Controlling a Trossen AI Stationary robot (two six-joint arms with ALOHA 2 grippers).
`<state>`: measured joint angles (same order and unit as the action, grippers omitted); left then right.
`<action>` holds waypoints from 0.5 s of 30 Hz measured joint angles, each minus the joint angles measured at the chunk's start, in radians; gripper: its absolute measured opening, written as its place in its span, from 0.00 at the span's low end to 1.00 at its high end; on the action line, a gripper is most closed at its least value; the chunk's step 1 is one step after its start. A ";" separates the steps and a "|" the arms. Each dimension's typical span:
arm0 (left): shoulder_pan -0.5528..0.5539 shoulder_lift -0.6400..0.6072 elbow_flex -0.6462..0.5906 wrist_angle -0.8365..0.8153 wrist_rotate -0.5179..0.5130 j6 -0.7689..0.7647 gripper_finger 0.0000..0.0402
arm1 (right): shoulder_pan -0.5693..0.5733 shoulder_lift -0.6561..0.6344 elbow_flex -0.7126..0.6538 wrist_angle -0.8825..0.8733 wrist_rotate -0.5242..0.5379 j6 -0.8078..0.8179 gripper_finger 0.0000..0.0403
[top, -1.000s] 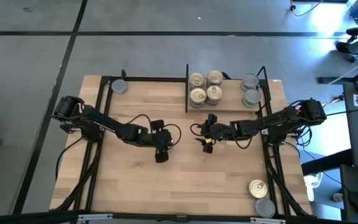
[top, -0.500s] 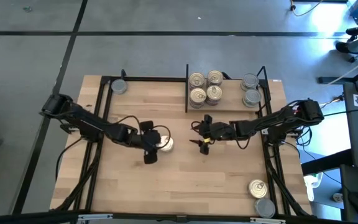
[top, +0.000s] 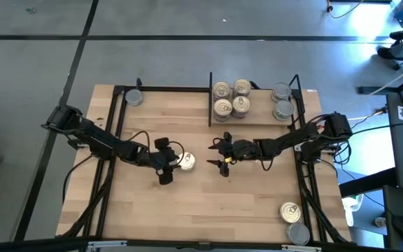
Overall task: Stack canned seafood by type on shelf
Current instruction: Put the blue tuna can on the shelf
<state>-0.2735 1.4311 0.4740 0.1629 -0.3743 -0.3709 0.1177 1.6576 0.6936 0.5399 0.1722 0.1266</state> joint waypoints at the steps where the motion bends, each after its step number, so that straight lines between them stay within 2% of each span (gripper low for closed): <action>1: -0.002 -0.001 -0.009 0.008 -0.002 -0.002 0.44 | 0.000 0.010 0.005 -0.001 0.000 0.000 0.69; 8: -0.022 -0.003 -0.063 0.059 -0.024 -0.015 0.44 | 0.000 0.096 0.073 -0.005 -0.070 -0.005 0.69; 15: -0.029 -0.004 -0.158 0.224 -0.039 -0.032 0.44 | 0.001 0.163 0.160 -0.028 -0.092 -0.112 0.69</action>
<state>-0.3026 1.4273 0.3161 0.3867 -0.4132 -0.4030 0.1192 1.8205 0.8534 0.5117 0.0799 0.0144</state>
